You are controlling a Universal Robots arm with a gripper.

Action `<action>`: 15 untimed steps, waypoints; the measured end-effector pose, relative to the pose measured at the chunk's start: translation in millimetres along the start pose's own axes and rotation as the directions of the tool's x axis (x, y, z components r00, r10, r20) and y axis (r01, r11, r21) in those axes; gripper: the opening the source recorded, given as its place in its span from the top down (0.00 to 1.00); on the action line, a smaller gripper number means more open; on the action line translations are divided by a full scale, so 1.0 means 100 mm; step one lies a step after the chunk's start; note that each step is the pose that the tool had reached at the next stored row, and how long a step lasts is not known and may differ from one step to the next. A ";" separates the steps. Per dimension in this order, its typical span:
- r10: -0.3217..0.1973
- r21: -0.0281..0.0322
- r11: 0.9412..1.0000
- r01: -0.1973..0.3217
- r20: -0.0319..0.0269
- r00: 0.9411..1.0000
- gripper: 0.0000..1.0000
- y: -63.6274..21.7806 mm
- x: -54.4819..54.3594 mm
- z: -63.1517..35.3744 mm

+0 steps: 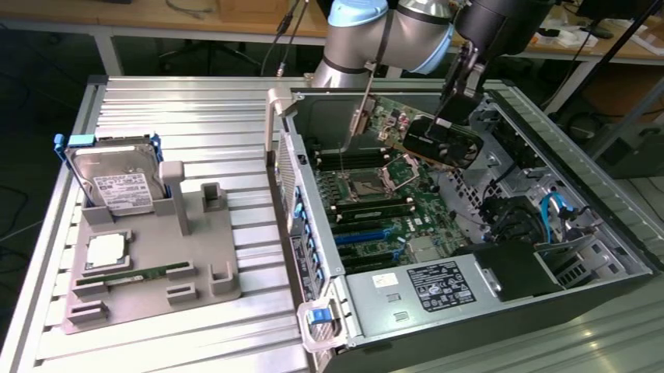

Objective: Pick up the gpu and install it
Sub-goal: 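Insert the gpu into the slot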

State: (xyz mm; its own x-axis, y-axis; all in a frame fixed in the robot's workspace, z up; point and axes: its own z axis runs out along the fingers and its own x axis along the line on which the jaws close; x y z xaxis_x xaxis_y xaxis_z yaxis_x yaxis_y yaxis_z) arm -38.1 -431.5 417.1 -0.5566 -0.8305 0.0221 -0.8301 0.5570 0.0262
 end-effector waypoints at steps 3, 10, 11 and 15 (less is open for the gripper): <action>-0.013 0.000 1.000 0.013 0.000 1.000 0.73 0.000 0.00 0.000; -0.051 0.001 0.999 0.051 -0.001 0.999 0.73 0.003 0.00 0.000; -0.058 0.001 0.998 0.058 -0.002 0.998 0.73 0.003 -0.01 0.000; -0.088 0.002 0.996 0.088 -0.002 0.996 0.73 0.006 -0.01 0.000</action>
State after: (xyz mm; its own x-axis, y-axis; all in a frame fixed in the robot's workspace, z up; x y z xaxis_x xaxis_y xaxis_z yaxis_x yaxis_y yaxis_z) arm -38.1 -430.4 417.1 -0.4812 -0.8763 0.0221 -0.8760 0.4817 0.0262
